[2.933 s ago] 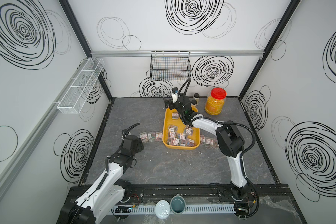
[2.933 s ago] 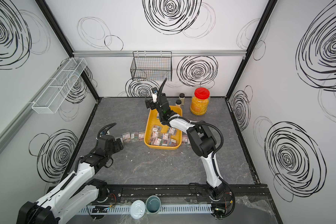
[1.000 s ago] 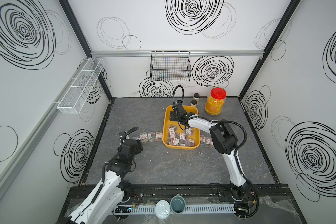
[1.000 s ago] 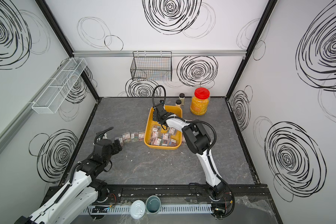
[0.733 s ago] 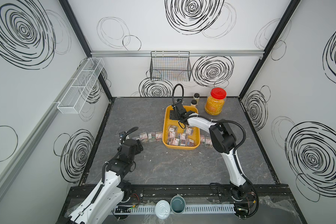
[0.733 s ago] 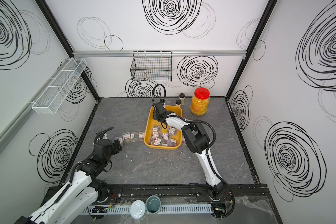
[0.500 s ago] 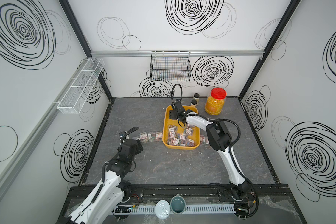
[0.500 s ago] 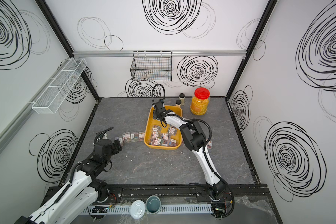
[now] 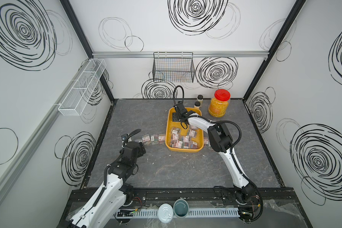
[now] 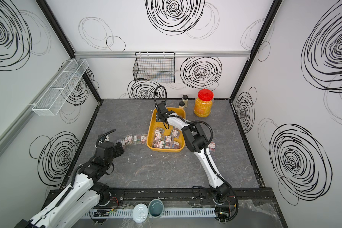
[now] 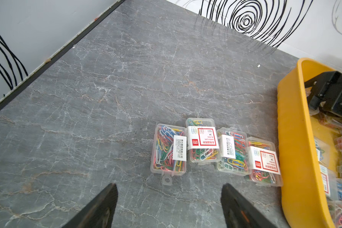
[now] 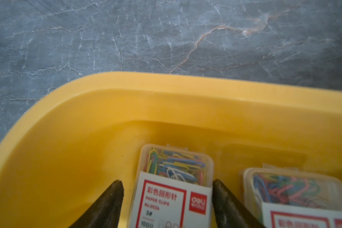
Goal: Take the paper clips out of the storage box
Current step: Pick up the boxed paper clips from the storage box.
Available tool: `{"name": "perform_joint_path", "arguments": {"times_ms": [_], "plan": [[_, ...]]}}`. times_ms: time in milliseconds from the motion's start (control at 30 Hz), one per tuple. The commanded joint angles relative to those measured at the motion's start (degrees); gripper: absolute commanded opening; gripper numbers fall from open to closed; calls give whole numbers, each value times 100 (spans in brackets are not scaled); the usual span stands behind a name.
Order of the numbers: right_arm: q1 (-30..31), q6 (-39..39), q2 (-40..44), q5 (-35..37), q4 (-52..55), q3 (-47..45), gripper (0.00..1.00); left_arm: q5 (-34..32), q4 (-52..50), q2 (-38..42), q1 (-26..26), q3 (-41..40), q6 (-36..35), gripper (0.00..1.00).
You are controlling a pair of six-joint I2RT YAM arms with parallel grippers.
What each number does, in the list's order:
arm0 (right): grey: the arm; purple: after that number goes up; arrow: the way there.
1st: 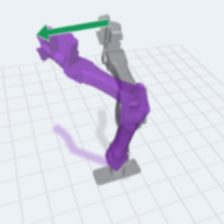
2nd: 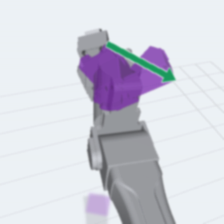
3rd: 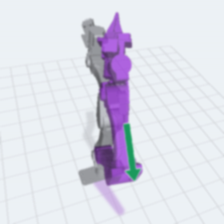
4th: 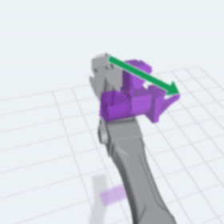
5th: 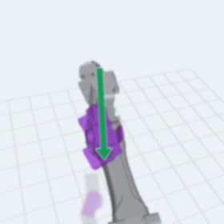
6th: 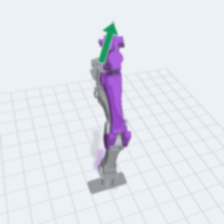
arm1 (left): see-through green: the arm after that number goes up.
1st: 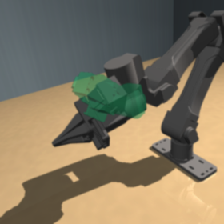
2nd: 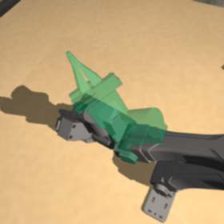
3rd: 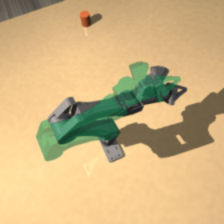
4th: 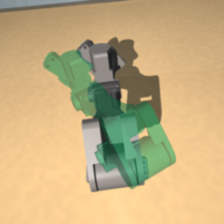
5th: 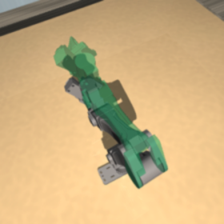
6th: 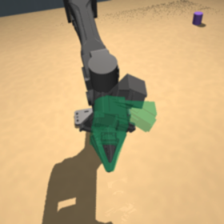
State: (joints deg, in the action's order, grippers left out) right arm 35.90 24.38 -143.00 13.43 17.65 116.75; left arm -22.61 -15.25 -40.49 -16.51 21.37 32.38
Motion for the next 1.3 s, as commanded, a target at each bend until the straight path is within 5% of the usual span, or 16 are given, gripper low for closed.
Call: {"name": "perform_joint_path", "arguments": {"times_ms": [0,800,1267], "plan": [[-22,-35,-225,89,393,118,73,-112,93,-9,-27,-36,55,86],[84,-257,678,253,573,151,56,-138,105,-29,-46,-18,61,86],[145,-133,3190,279,-390,-2558,53,-147,92,-31,-46,-23,69,86]]}}
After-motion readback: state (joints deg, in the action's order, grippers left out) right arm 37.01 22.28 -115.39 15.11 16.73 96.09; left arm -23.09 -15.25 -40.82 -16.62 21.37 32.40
